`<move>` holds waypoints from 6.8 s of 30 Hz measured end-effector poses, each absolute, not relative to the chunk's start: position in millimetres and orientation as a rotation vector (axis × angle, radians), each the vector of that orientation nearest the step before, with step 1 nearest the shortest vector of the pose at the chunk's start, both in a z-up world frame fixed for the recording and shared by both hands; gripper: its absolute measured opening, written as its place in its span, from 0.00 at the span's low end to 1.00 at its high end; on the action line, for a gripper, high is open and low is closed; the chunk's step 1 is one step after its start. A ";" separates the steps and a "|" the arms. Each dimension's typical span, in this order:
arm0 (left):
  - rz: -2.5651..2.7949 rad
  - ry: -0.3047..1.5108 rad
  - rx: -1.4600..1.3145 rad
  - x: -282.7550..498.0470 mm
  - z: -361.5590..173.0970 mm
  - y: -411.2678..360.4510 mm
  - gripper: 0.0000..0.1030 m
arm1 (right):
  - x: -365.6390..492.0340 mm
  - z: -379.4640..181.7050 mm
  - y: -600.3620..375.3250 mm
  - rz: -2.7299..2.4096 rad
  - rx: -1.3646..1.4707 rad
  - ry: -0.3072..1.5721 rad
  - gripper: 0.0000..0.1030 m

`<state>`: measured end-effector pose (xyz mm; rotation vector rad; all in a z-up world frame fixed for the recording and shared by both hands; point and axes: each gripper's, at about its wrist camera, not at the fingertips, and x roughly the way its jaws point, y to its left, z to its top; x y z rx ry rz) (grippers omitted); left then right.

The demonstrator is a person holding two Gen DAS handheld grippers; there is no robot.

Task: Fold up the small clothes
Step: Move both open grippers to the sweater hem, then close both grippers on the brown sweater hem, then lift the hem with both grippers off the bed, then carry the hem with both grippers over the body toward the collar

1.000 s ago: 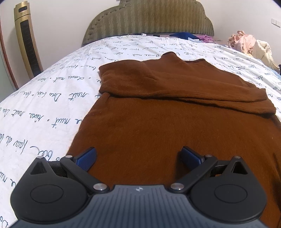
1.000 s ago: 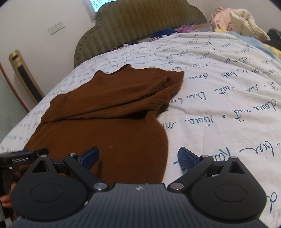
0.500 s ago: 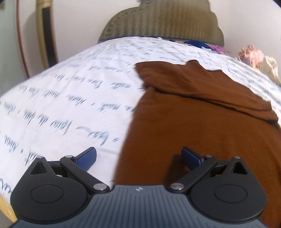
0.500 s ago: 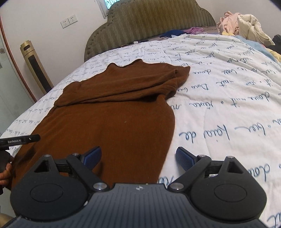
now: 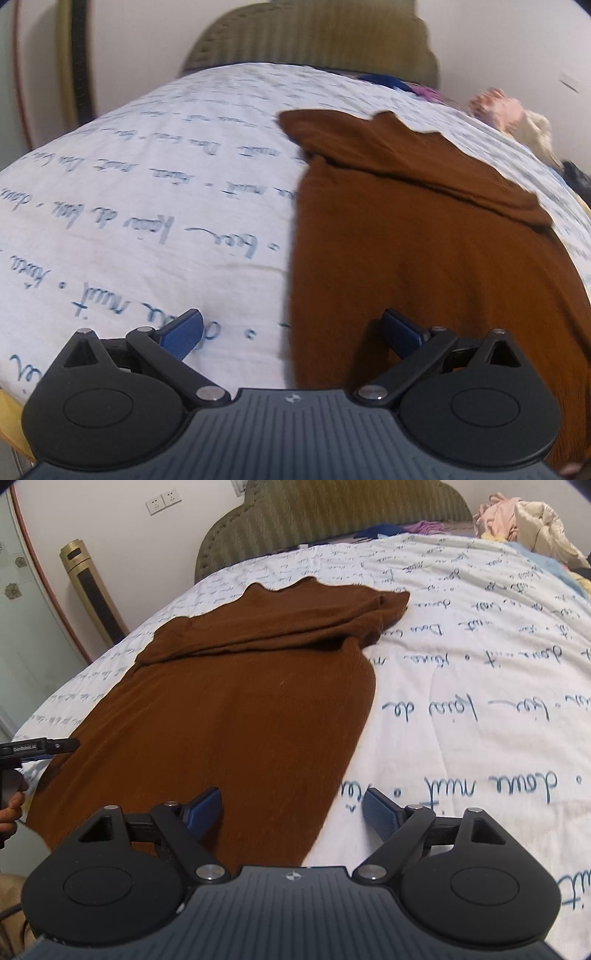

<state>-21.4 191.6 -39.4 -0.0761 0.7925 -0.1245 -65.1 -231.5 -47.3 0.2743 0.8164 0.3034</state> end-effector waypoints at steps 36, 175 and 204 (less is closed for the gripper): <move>-0.274 0.802 -0.130 10.2 -30.2 131.4 0.10 | -13.6 -19.3 -201.3 0.294 0.189 0.660 0.11; -0.121 0.775 0.086 224.5 26.0 55.5 0.12 | 175.2 -4.4 -264.9 0.156 0.518 0.601 0.16; -0.162 0.749 0.082 224.1 42.5 60.6 0.12 | 162.4 -24.5 -278.8 0.290 0.758 0.679 0.10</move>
